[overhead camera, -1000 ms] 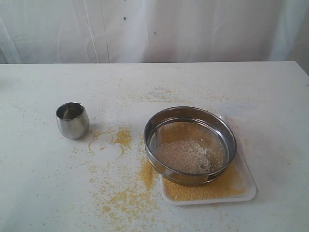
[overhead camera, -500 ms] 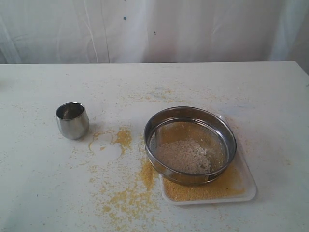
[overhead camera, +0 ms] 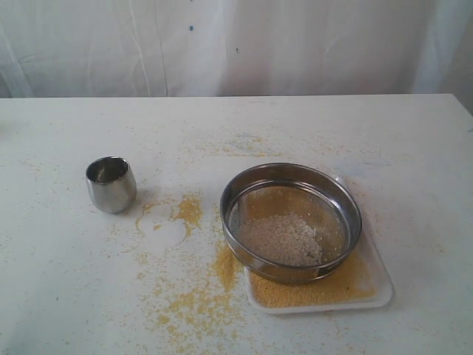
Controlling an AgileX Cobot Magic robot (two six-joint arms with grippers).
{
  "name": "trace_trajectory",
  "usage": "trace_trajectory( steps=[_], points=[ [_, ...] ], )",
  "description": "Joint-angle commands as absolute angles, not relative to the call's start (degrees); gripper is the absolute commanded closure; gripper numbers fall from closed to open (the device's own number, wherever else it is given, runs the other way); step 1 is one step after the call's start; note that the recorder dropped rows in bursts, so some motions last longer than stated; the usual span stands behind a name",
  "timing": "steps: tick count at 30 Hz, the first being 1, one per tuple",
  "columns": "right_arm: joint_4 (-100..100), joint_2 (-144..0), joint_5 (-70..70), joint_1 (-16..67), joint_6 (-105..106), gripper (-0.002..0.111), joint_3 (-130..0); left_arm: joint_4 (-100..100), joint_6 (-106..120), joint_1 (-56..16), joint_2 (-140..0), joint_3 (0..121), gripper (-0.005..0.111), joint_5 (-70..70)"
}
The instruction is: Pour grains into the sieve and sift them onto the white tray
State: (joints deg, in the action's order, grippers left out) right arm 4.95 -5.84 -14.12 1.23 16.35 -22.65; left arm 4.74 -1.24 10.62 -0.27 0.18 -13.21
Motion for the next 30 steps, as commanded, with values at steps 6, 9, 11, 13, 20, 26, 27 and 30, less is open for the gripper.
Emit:
trace_trajectory(
  steps=[6,9,11,13,20,26,27,30],
  points=[
    [4.31,-5.19,-13.98,1.08,11.45,0.108,-21.26,5.03,-1.27,10.70,0.00,0.00,0.107,-13.23],
    [4.31,-4.66,-13.20,1.08,11.45,0.108,-21.26,5.03,-1.27,10.70,0.00,0.00,0.107,-13.23],
    [4.31,-3.72,-13.09,1.08,11.45,0.108,-21.26,5.03,-1.27,10.70,0.00,0.00,0.107,-13.23],
    [4.31,-2.27,-12.56,1.08,11.45,0.108,-21.26,5.03,-1.27,10.70,0.00,0.00,0.107,-13.23],
    [3.06,0.00,-0.87,0.18,11.45,0.108,-18.40,5.03,-1.27,10.70,0.00,0.00,0.107,-13.23],
    [3.06,0.00,7.43,-1.40,11.80,0.108,-9.63,5.03,-1.27,10.70,0.00,0.00,0.107,-13.23],
    [3.06,0.00,6.89,-1.67,11.80,0.108,-7.67,5.03,-1.27,10.70,0.00,0.00,0.107,-13.23],
    [3.06,0.00,6.49,-2.72,11.80,0.108,-1.42,5.03,-1.27,10.70,0.00,0.00,0.107,-13.23]
  ],
)
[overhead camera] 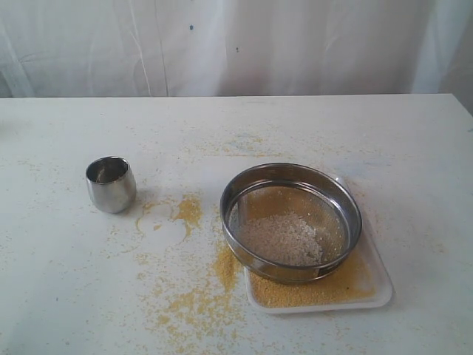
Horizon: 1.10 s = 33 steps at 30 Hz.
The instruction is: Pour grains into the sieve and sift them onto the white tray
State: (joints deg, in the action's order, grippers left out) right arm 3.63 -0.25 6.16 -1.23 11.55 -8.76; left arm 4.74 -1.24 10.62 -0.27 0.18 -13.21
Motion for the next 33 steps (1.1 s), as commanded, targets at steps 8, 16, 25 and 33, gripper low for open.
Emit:
trace_trajectory(
  steps=[8,16,25,33],
  points=[
    [2.98,0.00,-18.69,-4.80,11.80,0.108,0.00,5.03,-1.27,10.70,0.00,0.00,0.107,-13.23],
    [2.98,0.00,-20.16,-4.80,11.80,0.108,0.00,5.03,-1.27,10.70,0.00,0.00,0.107,-13.23],
    [2.98,0.00,-20.16,-4.80,11.80,0.108,0.00,5.03,-1.27,10.70,0.00,0.00,0.107,-13.23],
    [2.98,0.00,-20.14,-4.55,11.80,0.108,0.00,5.03,-1.27,10.70,0.00,0.00,0.107,-13.23]
  ],
)
